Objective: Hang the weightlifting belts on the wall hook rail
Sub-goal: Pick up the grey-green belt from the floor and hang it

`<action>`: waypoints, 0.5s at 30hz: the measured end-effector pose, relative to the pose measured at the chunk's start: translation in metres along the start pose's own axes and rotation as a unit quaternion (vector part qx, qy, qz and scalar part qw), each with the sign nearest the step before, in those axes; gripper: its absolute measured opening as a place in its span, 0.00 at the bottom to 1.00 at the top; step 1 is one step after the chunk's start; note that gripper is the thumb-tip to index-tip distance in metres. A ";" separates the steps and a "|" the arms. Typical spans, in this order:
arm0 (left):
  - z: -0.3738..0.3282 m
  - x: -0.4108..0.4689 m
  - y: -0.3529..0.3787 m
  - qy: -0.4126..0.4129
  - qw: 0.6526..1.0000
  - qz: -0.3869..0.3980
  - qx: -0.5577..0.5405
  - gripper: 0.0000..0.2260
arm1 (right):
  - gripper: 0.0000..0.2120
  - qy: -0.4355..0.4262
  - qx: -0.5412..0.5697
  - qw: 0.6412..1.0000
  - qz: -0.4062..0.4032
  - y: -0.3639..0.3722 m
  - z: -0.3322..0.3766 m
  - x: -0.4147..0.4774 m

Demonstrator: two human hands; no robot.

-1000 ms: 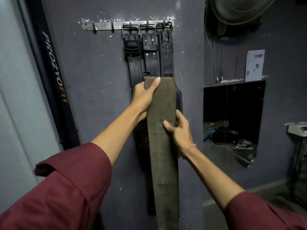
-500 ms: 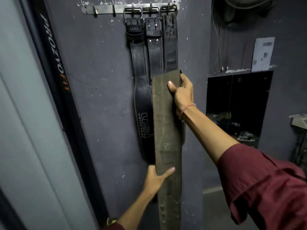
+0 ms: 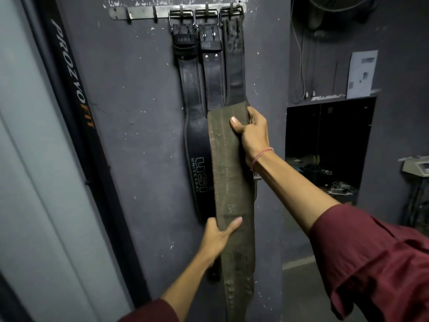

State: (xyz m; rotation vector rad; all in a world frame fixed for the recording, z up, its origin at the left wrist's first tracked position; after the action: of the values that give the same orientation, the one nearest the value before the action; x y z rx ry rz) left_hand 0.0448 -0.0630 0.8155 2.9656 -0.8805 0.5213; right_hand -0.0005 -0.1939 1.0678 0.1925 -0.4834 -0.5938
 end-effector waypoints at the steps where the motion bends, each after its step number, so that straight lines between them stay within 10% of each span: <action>1: -0.017 0.006 -0.001 0.017 1.000 -0.005 -0.005 0.17 | 0.08 -0.003 0.000 1.000 0.006 0.001 0.001 -0.001; 15: -0.211 0.106 -0.012 -0.002 0.952 0.069 -0.298 0.32 | 0.12 -0.027 -0.015 0.994 0.101 -0.004 -0.014 -0.042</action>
State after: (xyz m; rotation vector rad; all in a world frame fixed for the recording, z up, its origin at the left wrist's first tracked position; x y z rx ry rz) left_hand 0.0683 -0.0882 1.0493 2.3706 -1.0273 0.1973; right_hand -0.0255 -0.1725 1.0385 0.0987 -0.5387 -0.4094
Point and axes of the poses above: each hand's wrist, its own x-axis towards the middle knuckle, its own y-axis out of the palm, z = x × y, the point moved 10 cm from there along x, towards the middle knuckle, and after that the axes turned 10 degrees about y, right-handed, at the moved point
